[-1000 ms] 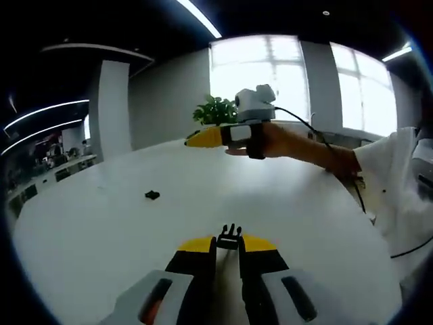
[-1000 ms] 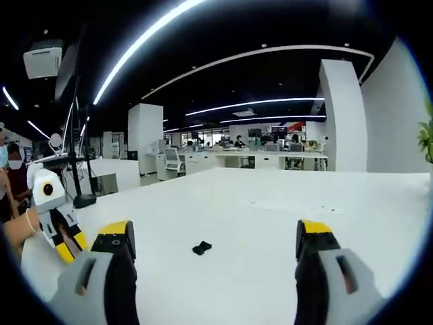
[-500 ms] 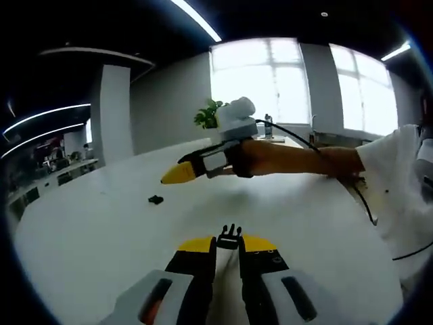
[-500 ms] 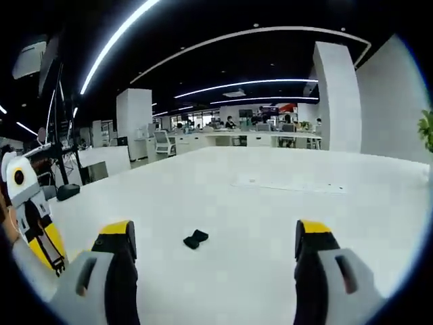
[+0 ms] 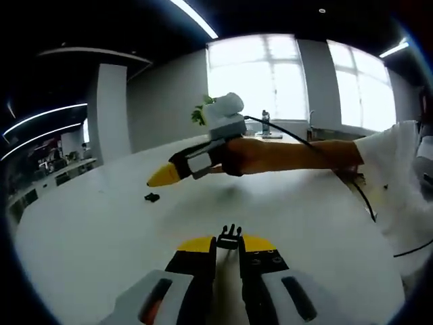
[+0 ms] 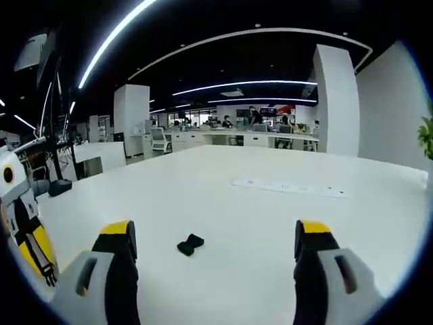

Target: Snap the two parts of the plastic buckle together until the buckle closes and remains connected.

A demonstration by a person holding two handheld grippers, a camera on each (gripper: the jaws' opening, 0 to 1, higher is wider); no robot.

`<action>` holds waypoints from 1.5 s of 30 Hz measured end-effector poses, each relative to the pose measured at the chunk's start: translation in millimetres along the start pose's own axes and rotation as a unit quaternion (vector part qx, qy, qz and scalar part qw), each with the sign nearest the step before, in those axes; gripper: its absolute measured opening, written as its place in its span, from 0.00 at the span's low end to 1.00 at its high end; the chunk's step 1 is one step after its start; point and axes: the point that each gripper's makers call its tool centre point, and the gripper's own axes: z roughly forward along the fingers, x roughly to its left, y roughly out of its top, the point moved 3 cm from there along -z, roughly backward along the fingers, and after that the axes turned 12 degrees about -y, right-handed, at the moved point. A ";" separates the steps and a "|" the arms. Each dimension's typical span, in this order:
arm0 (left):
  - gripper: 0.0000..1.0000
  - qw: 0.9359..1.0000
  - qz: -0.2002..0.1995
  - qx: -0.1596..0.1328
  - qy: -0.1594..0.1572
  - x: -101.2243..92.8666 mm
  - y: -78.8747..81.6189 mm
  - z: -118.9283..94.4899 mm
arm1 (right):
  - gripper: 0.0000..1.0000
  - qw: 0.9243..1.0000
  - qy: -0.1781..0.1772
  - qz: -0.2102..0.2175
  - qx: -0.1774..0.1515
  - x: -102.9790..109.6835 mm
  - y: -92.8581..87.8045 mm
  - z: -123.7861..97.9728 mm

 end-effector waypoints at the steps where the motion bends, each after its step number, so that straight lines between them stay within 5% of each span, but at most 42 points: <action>1: 0.13 1.000 0.000 0.001 0.000 -0.2 -0.1 0.3 | 0.98 1.000 0.001 -0.004 0.004 0.8 -1.9 0.6; 18: 0.13 0.999 0.011 0.043 0.003 1.1 -9.8 5.0 | 0.94 0.999 -0.003 -0.014 0.039 2.6 -14.2 11.1; 34: 0.13 0.999 -0.014 0.030 -0.007 3.7 -11.4 4.1 | 0.94 0.998 0.001 -0.035 0.055 10.7 -7.4 9.5; 45: 0.17 0.999 -0.023 0.026 -0.008 1.6 -13.4 3.1 | 0.89 0.996 -0.022 -0.032 0.078 7.2 -18.2 19.2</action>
